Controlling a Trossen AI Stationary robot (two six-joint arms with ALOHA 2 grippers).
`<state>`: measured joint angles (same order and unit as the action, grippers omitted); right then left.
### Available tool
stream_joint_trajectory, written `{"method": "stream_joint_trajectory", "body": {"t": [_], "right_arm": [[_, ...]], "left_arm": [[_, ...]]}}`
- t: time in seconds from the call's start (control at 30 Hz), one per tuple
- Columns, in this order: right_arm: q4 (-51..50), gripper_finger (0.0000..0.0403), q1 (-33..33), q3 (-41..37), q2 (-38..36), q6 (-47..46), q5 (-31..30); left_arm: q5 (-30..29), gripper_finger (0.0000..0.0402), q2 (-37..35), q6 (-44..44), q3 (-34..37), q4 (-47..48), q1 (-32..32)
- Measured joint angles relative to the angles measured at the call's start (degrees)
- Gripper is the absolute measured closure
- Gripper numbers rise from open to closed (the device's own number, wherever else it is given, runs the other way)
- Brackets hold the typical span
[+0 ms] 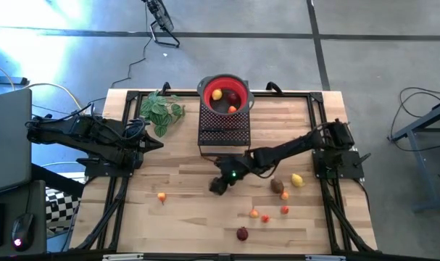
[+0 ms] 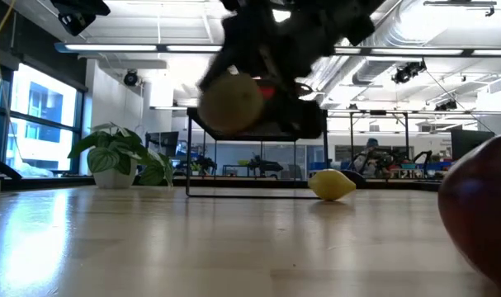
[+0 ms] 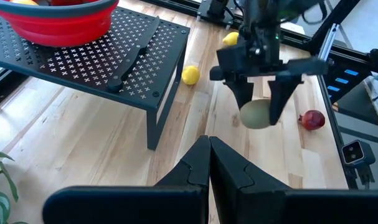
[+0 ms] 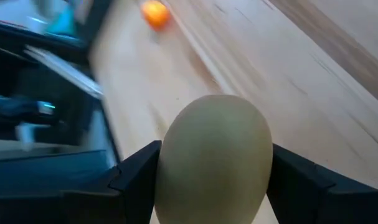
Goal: Pick & Place Fruit
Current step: Put the left kiwi into the red strainer bowl
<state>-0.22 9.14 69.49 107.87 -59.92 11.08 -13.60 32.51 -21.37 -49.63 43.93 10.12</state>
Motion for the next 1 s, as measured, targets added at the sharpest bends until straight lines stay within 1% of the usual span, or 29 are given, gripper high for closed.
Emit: {"method": "stream_joint_trajectory", "body": {"t": [0.23,0.33,0.6,0.9,1.0], "right_arm": [[15.0,0.0164,-0.7,0.0,0.0,0.2,3.0],[18.0,0.0164,-0.2,1.5,0.0,0.3,3.1],[18.4,0.0164,0.3,10.2,0.0,7.2,2.8],[16.5,0.0164,-1.5,21.3,0.0,14.2,2.9],[12.9,0.0164,-2.2,24.7,0.0,16.5,2.9]], "left_arm": [[0.0,0.0402,0.0,0.0,0.0,0.0,0.0],[0.0,0.0402,0.0,0.0,0.0,0.0,0.0],[0.0,0.0402,0.0,0.0,0.0,0.0,0.0],[0.0,0.0402,0.0,0.0,0.0,1.3,0.0],[0.0,0.0402,0.0,-0.1,0.0,2.0,0.0]]}}
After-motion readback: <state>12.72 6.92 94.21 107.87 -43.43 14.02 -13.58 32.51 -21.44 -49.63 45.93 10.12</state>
